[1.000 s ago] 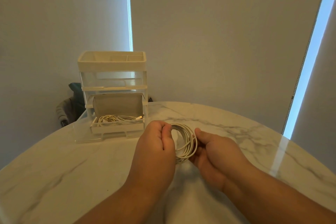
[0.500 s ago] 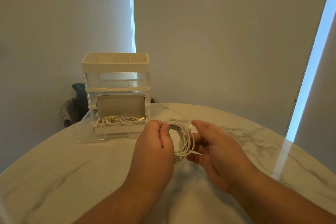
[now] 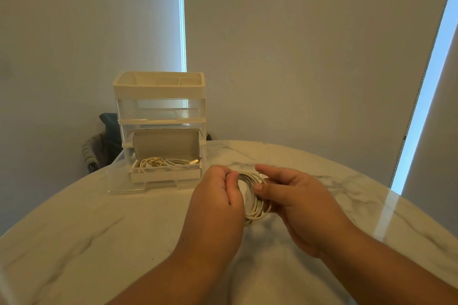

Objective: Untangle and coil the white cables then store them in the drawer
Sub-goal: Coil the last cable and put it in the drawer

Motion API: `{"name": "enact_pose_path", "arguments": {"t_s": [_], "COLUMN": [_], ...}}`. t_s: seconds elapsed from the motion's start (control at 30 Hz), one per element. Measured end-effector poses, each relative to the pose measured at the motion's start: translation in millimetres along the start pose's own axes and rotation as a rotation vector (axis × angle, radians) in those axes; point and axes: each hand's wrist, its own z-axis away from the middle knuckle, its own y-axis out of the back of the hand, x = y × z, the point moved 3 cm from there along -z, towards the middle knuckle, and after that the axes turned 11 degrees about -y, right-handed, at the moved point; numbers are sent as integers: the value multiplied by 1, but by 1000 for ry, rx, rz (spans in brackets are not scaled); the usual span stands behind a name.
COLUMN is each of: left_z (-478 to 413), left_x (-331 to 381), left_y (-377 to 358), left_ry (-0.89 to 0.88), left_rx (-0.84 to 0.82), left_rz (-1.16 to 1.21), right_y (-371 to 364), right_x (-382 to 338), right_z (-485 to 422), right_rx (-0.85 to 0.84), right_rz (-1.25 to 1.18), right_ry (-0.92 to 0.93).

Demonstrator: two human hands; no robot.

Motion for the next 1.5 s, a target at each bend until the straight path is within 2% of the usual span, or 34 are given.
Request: {"name": "enact_pose_path", "arguments": {"t_s": [0.1, 0.2, 0.33, 0.47, 0.6, 0.73, 0.83, 0.9, 1.03, 1.27, 1.5], "left_z": [1, 1, -1, -5, -3, -2, -3, -4, -5, -6, -5], "left_x": [1, 1, -3, -2, -3, 0, -1, -2, 1, 2, 4], "left_y": [0, -2, -3, 0, 3, 2, 3, 4, 6, 7, 6], "left_ry": [-13, 9, 60, 265, 474, 356, 187, 125, 94, 104, 103], "left_rx": [-3, -48, -202, -391, -351, -281, -262, -240, -206, -183, -216], "left_rz": [-2, 21, 88, 302, 429, 246, 40, -13, -39, -32, -60], "right_y": [-1, 2, 9, 10, 6, 3, 3, 4, 5, 10, 6], "right_x": [-1, 0, 0, -5, -12, -10, -6, -5, -2, 0, 3], "right_z": [1, -1, -4, -3, 5, 6, 2, -1, -5, -7, -4], "right_rx": [-7, 64, 127, 95, 56, 23, -26, -29, -50, -72, -95], "right_rz": [-30, -25, 0, 187, 315, 313, 96, -36, -131, -160, -173], "right_ry": [2, 24, 41, 41, 77, 52, -42, -115, -198, -274, -293]}}
